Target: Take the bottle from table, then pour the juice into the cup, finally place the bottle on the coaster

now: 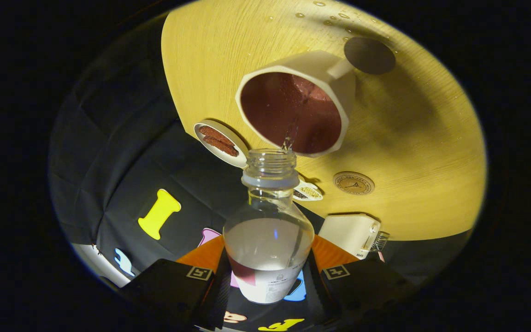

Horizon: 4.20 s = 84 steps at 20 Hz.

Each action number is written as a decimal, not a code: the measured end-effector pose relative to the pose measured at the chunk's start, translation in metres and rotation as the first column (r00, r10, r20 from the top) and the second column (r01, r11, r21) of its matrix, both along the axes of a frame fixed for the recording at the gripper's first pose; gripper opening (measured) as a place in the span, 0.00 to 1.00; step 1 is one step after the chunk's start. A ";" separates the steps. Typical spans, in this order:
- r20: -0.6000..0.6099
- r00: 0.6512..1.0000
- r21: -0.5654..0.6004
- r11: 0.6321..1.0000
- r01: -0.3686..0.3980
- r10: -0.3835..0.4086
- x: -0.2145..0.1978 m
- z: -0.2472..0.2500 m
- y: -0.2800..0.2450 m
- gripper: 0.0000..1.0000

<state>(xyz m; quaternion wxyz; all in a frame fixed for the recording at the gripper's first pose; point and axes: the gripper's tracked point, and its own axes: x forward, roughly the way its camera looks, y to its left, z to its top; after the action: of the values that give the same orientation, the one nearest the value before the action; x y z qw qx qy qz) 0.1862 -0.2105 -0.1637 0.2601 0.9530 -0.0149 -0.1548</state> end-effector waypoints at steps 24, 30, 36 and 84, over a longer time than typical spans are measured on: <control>0.008 1.000 0.104 0.995 0.010 -0.011 -0.006 0.011 -0.007 0.72; 0.008 1.000 0.076 0.997 0.003 -0.004 -0.005 0.012 -0.003 0.72; -0.008 0.999 0.007 0.999 0.034 -0.034 -0.008 0.012 -0.007 0.72; -0.349 0.893 -0.416 -0.806 -0.420 -0.285 0.036 0.010 0.138 0.71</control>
<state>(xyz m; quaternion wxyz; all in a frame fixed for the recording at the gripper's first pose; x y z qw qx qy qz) 0.2219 -0.0726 -0.1537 0.9848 -0.0351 0.0290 -0.1679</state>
